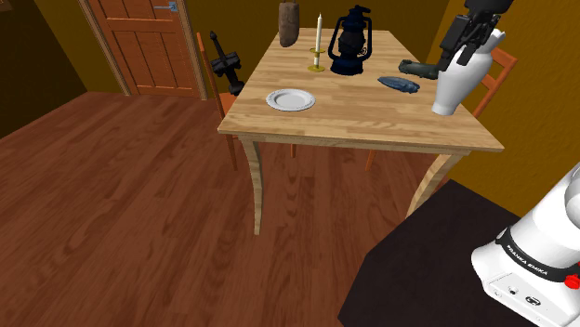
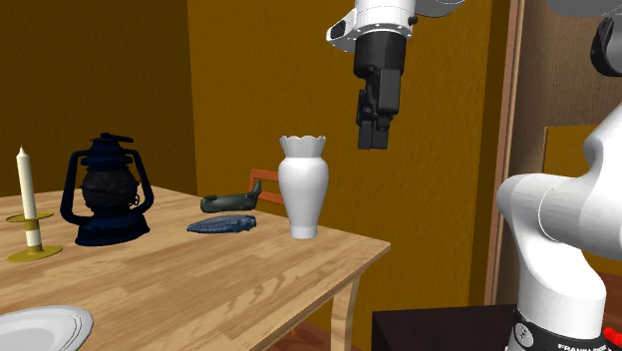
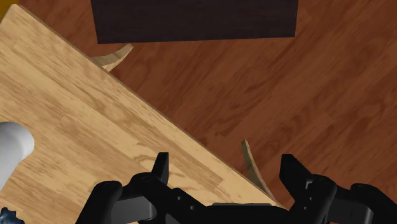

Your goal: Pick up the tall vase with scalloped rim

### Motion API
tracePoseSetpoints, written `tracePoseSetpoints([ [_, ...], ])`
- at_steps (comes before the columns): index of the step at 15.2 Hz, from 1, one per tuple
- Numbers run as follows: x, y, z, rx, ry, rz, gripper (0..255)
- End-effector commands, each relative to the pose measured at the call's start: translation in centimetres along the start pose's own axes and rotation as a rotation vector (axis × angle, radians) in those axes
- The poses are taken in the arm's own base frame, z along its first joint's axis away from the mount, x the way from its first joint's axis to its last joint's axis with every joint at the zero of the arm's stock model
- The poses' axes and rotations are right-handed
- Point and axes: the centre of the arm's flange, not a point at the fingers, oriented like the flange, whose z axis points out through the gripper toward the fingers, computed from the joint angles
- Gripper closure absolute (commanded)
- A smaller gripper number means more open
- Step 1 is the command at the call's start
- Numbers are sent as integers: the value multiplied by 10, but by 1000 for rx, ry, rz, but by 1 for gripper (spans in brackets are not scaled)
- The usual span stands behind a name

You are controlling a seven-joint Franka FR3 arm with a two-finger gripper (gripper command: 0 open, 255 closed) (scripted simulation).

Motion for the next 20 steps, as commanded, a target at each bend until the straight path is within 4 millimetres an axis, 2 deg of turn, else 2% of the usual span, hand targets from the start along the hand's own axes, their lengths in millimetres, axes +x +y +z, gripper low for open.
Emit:
tracePoseSetpoints([
  [1, 0, 0, 0, 0, 0, 0, 0],
  [10, 39, 95, 0, -123, -53, -23, 0],
  [20, 86, 199, -12, -260, -112, -49, 0],
])
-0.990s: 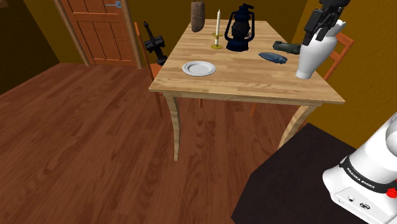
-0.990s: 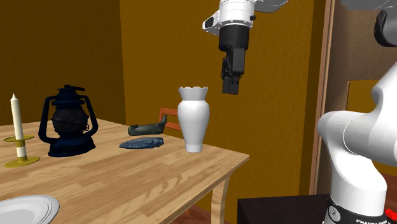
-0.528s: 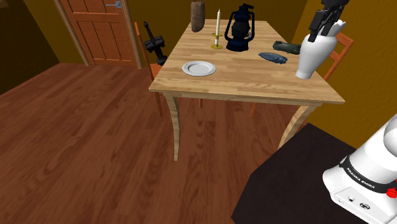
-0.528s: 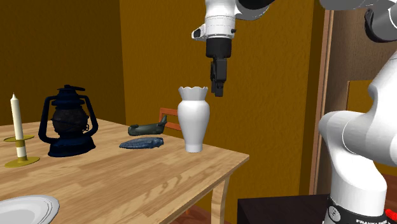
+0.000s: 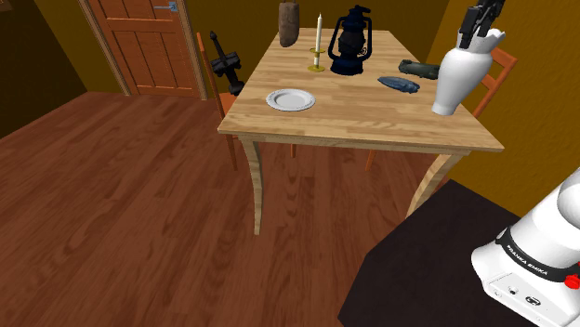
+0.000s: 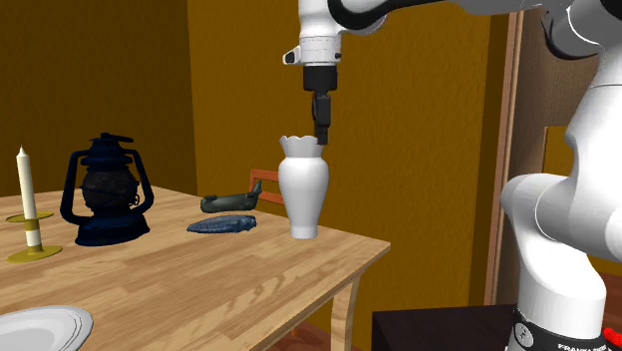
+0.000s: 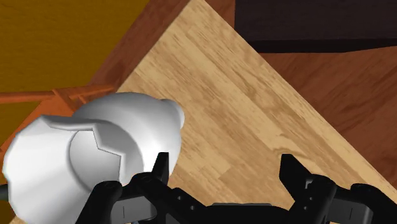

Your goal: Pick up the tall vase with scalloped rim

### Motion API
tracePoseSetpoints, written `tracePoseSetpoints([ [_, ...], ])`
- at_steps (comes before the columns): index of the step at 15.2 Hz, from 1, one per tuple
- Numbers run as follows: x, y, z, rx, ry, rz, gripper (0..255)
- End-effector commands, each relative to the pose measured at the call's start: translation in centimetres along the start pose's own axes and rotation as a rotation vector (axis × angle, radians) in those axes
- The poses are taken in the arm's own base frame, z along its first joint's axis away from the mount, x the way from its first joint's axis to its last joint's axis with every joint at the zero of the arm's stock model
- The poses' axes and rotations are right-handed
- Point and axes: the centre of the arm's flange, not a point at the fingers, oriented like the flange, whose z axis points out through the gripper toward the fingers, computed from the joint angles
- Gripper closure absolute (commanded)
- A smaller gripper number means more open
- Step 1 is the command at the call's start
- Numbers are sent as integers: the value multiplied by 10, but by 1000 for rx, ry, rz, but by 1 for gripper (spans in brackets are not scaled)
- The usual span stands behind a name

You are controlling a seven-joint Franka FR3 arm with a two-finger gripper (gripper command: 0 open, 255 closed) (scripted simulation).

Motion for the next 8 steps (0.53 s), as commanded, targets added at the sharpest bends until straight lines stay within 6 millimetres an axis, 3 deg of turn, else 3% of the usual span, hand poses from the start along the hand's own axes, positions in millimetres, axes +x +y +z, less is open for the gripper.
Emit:
tracePoseSetpoints([
  [1, 8, 22, 3, -29, -13, -6, 0],
  [6, 30, 75, 3, -97, -42, -19, 0],
  [8, 31, 75, 8, -98, -43, -20, 0],
])
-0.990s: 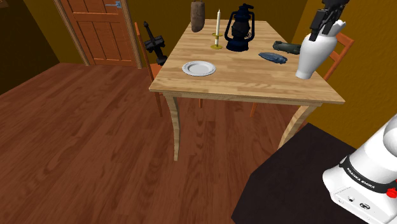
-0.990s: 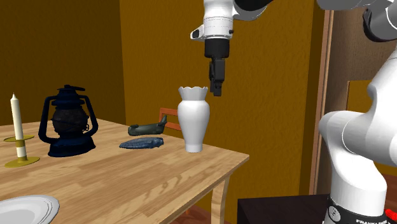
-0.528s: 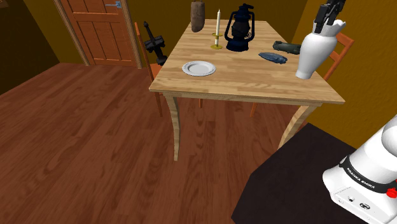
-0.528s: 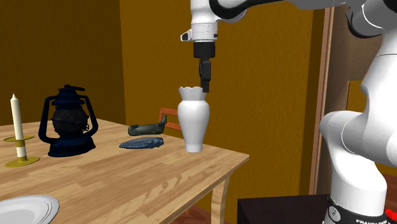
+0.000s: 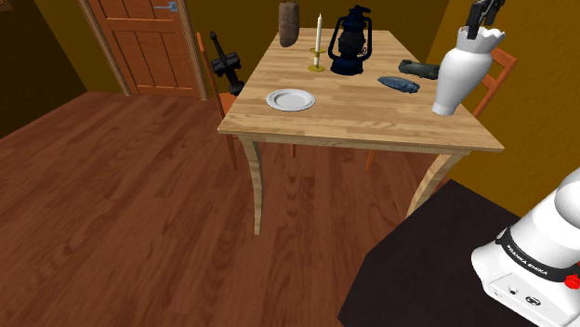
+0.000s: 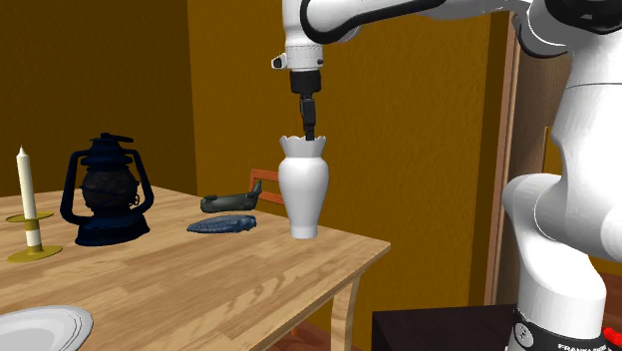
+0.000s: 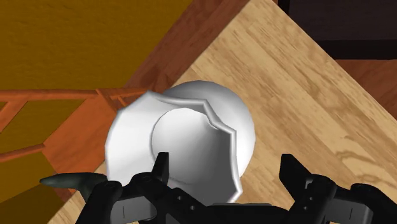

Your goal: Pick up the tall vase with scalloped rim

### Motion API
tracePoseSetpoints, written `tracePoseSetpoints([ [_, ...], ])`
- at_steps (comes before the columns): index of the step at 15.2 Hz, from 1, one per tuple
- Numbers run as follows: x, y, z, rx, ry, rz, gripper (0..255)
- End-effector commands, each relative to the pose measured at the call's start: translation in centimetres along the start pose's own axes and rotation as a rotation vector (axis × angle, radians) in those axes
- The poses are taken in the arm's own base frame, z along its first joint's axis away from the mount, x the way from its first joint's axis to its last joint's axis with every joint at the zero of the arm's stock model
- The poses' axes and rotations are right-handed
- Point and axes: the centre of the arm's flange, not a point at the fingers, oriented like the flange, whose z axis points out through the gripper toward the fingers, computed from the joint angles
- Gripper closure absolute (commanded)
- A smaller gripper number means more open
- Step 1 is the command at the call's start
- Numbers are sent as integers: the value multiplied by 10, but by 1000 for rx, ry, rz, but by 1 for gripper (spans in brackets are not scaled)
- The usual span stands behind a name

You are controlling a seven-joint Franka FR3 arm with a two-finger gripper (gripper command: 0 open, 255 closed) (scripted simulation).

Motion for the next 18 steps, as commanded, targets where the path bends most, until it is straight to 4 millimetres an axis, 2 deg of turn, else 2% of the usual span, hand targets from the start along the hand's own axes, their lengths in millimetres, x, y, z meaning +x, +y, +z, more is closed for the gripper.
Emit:
tracePoseSetpoints([
  [1, 2, 0, 8, -4, -2, -1, 0],
  [6, 4, -9, 36, -4, -2, -1, 0],
  [8, 4, -9, 36, -4, -2, -1, 0],
  [9, 4, -9, 36, -4, -2, -1, 255],
  [18, 4, -9, 36, -4, -2, -1, 255],
])
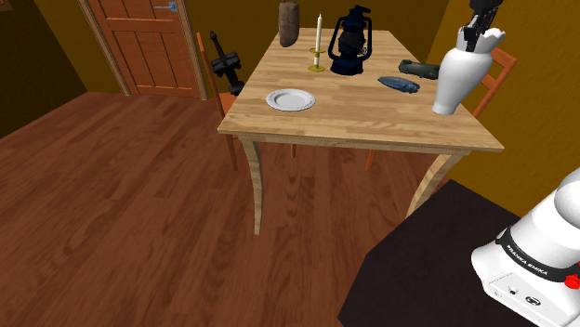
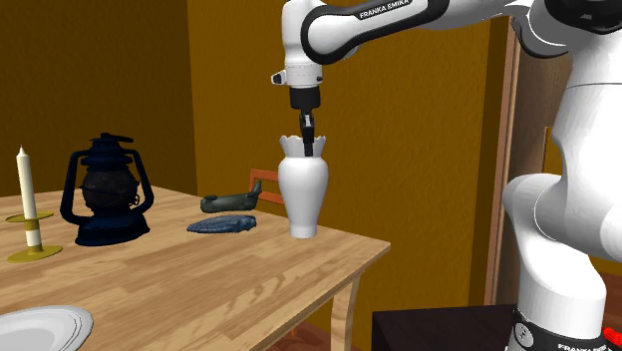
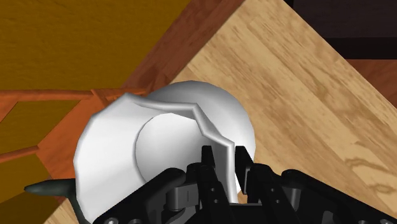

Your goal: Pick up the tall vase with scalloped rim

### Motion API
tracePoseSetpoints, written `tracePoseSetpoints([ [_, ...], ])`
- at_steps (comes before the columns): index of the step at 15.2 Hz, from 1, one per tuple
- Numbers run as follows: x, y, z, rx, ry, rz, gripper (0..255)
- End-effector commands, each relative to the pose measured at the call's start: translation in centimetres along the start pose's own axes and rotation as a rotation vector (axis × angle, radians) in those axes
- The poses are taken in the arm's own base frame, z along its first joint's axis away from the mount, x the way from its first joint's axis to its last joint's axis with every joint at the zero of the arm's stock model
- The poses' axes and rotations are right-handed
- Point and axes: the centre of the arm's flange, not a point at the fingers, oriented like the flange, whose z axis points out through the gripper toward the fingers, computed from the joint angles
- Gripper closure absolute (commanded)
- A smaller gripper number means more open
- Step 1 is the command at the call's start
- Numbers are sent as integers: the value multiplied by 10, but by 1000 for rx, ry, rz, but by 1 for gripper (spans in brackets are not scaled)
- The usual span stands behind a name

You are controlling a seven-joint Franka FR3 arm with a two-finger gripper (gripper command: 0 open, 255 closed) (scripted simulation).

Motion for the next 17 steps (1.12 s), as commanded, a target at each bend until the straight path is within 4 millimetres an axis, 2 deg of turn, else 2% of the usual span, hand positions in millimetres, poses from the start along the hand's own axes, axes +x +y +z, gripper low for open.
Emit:
tracePoseSetpoints([
  [1, 0, 2, -5, 0, 0, 0, 255],
  [15, -6, 23, -76, 0, 0, 0, 255],
  [17, -6, 23, -76, 0, 0, 0, 255],
])
